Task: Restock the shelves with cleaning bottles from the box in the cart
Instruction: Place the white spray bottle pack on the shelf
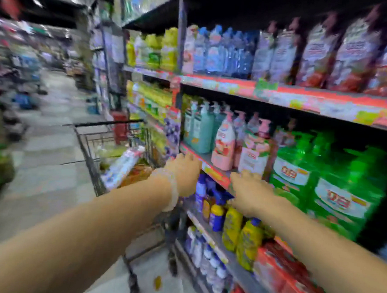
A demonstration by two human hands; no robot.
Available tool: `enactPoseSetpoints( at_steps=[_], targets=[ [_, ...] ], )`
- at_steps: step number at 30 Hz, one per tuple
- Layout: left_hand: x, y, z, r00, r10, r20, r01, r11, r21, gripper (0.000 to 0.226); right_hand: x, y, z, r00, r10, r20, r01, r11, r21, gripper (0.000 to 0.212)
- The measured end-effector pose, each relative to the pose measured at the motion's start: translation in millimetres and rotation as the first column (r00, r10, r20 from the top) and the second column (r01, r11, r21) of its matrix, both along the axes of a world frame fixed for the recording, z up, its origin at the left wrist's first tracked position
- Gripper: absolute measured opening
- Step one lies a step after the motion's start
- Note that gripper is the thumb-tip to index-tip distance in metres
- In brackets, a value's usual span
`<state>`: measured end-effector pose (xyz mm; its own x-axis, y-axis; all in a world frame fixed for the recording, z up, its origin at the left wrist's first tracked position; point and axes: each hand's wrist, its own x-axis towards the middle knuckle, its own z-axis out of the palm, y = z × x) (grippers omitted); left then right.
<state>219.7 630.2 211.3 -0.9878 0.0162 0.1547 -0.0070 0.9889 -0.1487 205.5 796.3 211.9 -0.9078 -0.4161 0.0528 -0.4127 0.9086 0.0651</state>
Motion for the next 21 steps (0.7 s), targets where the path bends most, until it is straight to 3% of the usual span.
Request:
enactPoseSetpoints(
  at_steps=[6,12,21],
  targets=[
    [-6.9,-120.1,-48.9,0.971,0.204,0.125,-0.211,0.976,0.052,0.047,-57.5,-127.3,-45.4,0.970,0.193,0.148,-0.199,0.980,0.026,0.060],
    [-68.4,-213.4,-66.4,0.909,0.366,0.199,-0.380,0.924,0.038,0.047,-146.8,-236.9,-61.0,0.925,0.330,0.187,-0.338,0.941,0.015,0.059],
    [-178.8,-327.7,-84.6,0.856,0.452,0.250,-0.474,0.880,0.033,0.052,-273.1,-363.9,-83.9,0.880,0.401,0.255,-0.414,0.910,-0.002,0.066]
  ],
)
